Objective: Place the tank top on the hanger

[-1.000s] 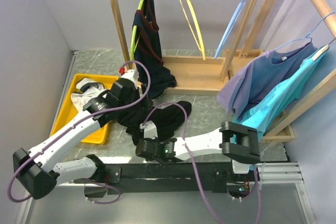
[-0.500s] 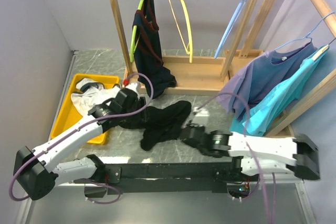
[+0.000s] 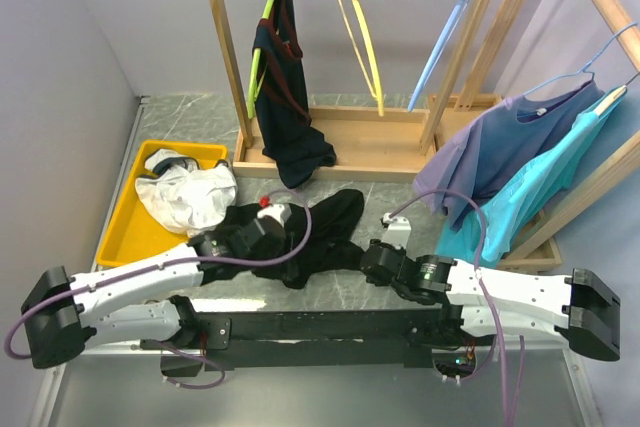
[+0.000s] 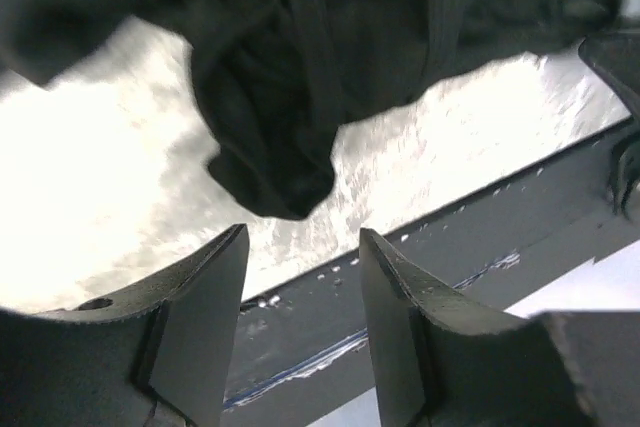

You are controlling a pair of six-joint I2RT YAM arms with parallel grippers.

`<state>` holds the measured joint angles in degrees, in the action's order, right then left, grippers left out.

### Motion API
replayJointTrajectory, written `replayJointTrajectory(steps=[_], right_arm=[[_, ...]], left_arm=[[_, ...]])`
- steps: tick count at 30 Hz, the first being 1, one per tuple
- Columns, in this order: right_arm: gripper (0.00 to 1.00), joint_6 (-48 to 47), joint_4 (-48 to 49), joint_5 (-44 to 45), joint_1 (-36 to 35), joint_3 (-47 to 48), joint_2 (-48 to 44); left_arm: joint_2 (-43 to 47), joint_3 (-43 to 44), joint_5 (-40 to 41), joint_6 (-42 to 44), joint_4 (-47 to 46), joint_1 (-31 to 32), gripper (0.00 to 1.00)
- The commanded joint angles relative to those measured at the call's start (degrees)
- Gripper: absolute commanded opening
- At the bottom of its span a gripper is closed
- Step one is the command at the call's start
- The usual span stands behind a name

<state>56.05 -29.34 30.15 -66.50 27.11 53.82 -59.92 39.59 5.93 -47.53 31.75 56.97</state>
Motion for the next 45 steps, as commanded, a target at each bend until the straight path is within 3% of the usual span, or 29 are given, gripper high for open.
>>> replayJointTrajectory(steps=[1, 14, 19, 23, 26, 27, 37, 40, 42, 43, 44, 45], right_arm=[[0.42, -0.15, 5.0, -1.59, -0.39, -1.36, -0.48], [0.47, 1.69, 5.79, -0.71, -0.03, -1.62, -0.91], [0.47, 2.04, 6.23, -0.88, 0.05, -1.28, 0.05], [0.55, 2.48, 6.84, -0.71, 0.14, -1.27, 0.67], [0.56, 2.83, 7.46, -1.06, 1.02, -1.01, 1.98], [0.56, 3.01, 7.46, -0.97, 1.2, -0.84, 2.86], [0.57, 5.82, 10.26, -1.58, 3.66, -3.82, 1.99], [0.51, 5.39, 14.73, -4.66, 3.74, -5.23, 2.51], [0.37, 5.03, 17.03, -6.32, 3.75, -5.23, 5.13], [0.3, 5.03, 17.82, -6.42, 3.66, -4.88, 6.11], [0.05, 5.12, 16.7, -5.73, 3.4, -3.05, 6.9], [0.0, 5.55, 14.6, -4.41, 2.7, -1.55, 7.34]], left_arm=[[-3.43, -2.5, 3.99, -7.4, -5.98, 4.02, 0.55], [-27.16, 10.84, 19.1, -6.61, -1.61, 14.48, 0.45], [-33.68, 12.17, 22.62, -10.12, 0.85, 15.71, 0.33], [-33.16, 11.39, 25.44, -12.76, 3.41, 16.94, 0.35], [-32.54, 9.28, 23.86, -12.94, 1.48, 16.86, 0.18], [-31.93, 8.93, 23.77, -13.9, 1.56, 16.95, 0.01], [-12.95, 4.79, 24.48, -19.35, 4.72, 17.03, 0.01], [-7.42, 3.39, 23.25, -19.62, 3.24, 17.03, 0.01], [-4.61, 2.86, 22.81, -19.62, 2.44, 16.95, 0.01], [-3.98, 3.38, 22.89, -19.62, 2.44, 16.86, 0.01], [-3.37, 3.91, 23.24, -19.79, 2.96, 16.95, 0.01], [-1.79, 4.52, 24.12, -19.88, 4.01, 16.86, 0.01]])
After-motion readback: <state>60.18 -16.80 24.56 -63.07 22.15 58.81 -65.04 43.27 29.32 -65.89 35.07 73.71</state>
